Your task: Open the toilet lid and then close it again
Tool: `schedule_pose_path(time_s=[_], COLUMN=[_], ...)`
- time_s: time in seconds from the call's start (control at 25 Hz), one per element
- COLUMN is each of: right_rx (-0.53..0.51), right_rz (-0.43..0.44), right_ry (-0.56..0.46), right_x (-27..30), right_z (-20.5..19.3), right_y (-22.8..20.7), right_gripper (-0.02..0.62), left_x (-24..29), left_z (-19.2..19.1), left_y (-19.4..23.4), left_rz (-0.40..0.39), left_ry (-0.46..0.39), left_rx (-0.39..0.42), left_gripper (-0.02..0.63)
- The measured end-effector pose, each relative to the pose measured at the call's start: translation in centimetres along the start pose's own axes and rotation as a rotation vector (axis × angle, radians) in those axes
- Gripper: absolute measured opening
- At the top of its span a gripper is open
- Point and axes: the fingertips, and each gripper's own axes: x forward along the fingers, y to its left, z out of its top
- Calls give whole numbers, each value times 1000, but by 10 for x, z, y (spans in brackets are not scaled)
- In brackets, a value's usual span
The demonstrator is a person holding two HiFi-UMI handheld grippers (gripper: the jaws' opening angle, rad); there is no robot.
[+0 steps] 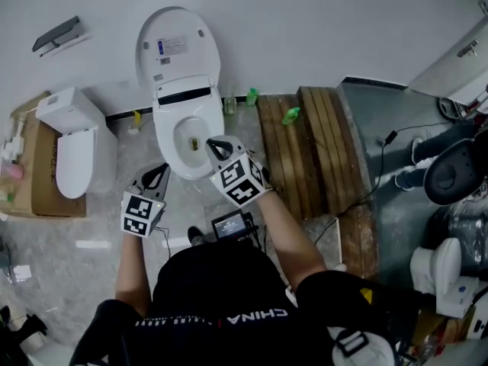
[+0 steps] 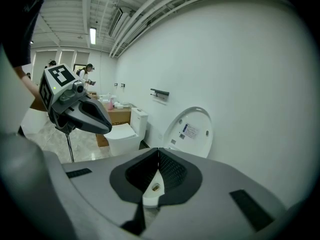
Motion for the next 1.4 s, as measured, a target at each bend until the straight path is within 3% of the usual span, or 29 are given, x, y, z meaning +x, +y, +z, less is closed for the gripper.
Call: schedule_pose_path(time_s=[0.28, 0.92, 1.4], right_rx=[14, 61, 138], right_rz=[12, 40, 25], right_ry=[9, 15, -59], right_x=[3, 6, -7], right_z=[-3, -21, -49], right_y=[-5, -13, -79], right_gripper=[14, 14, 14], left_x=[9, 25, 75], left_z=[8, 0, 16], left_y=[1, 0, -26], left_rz=[-11, 4, 70], left_ry=[-27, 23, 45], left_rx=[-7, -45, -71], left_gripper=[11, 11, 9])
